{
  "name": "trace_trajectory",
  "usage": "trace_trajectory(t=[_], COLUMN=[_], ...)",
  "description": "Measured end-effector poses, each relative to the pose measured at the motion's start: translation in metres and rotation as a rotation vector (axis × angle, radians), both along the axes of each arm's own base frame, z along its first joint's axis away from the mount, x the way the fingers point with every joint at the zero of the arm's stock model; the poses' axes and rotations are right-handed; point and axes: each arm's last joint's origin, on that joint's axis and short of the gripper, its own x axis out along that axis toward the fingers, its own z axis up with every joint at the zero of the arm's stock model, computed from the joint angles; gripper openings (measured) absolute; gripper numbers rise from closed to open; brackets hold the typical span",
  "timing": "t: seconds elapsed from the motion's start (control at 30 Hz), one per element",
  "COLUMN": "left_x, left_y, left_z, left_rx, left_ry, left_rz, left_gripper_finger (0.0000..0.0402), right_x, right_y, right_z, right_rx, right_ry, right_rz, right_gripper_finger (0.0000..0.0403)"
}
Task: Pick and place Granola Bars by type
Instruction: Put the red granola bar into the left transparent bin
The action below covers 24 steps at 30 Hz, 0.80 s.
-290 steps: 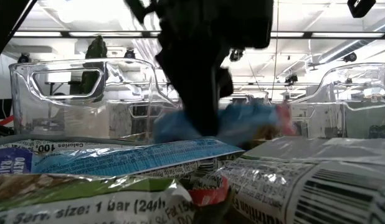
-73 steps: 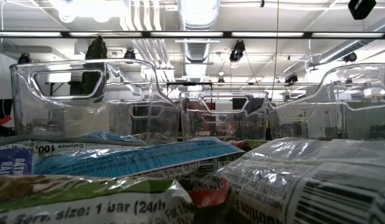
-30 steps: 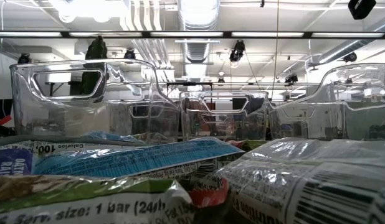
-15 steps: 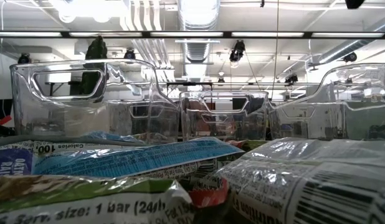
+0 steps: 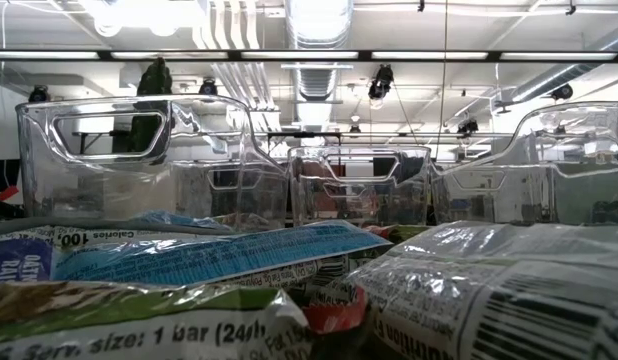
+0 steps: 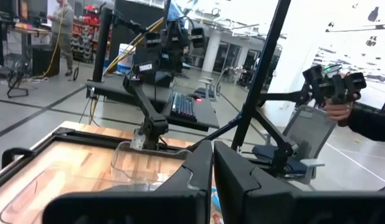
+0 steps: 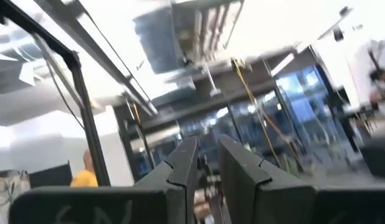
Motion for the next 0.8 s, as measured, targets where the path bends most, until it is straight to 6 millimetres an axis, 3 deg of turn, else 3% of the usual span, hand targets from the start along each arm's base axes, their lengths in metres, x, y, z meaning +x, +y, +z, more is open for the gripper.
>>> trace_trajectory(t=[0.2,0.43,0.8], left_x=[-0.006,-0.006,-0.006], left_y=[0.001,0.001,0.001], left_z=[0.01,0.009,0.008], left_rx=[0.0,0.003,0.001], left_ry=[-0.036,-0.02,-0.016], left_rz=[0.0,0.0,0.0], left_gripper_finger=[0.0,0.0,0.0], right_x=[0.009,0.03,0.047], right_y=[0.008,0.024,0.044], right_z=[0.023,0.058,0.102], right_rx=[-0.01,-0.099,-0.246], right_ry=[0.011,0.157,0.303], right_rz=[0.01,0.027,0.229], right_gripper_finger=[0.0057,0.0057,0.0057])
